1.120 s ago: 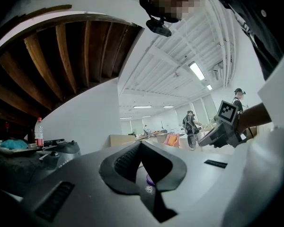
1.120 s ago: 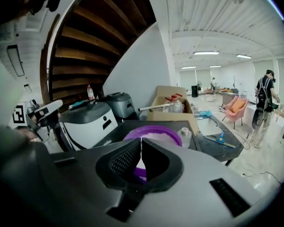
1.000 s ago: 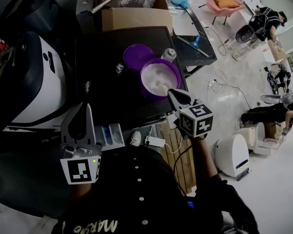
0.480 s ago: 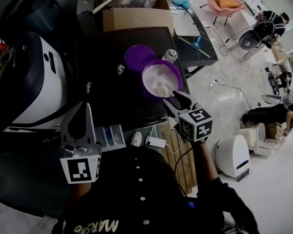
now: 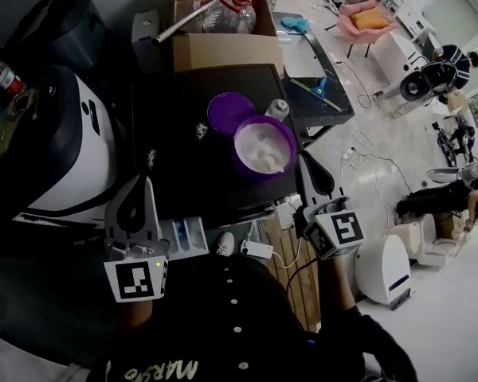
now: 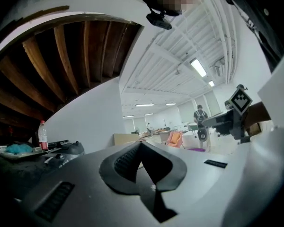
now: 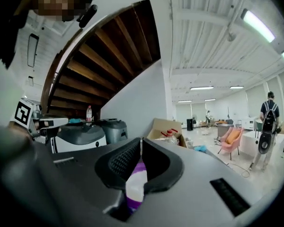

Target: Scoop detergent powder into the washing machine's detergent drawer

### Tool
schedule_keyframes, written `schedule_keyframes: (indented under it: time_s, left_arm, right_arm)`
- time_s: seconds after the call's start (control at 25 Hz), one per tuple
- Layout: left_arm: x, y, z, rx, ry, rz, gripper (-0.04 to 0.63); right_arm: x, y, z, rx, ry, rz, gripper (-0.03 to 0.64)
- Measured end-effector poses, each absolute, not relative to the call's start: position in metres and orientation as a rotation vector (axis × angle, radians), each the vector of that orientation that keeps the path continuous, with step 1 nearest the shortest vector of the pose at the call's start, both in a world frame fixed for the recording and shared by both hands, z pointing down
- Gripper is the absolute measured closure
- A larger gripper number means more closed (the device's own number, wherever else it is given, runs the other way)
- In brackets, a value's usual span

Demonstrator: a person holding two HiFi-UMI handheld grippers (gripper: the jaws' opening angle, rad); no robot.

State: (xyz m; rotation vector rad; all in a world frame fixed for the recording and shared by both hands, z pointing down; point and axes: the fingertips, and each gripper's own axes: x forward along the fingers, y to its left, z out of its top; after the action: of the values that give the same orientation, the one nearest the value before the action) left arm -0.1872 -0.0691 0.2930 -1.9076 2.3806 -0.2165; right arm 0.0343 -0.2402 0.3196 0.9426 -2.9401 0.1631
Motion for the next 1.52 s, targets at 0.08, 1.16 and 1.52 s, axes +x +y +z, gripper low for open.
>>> schedule_keyframes:
  time_s: [0.08,1.16,1.52]
  left_arm:
    - [-0.193,-0.067,0.288,-1.884,2.389,-0.208,0.581]
    - [-0.217,-0.038,0.261,-1.789,2.405,-0.178,0.581]
    - [-0.219,-0.039,0.263,-1.791,2.403,-0.187,0.581]
  right_arm:
    - [0.036,-0.236,0.298,0.977,-3.017,0.152,0.583]
    - [0.057,-0.225,0.273,1.097,-3.006,-0.038,0.588]
    - [0.05,-0.224,0.28,1.074,-2.972,-0.07,0.589]
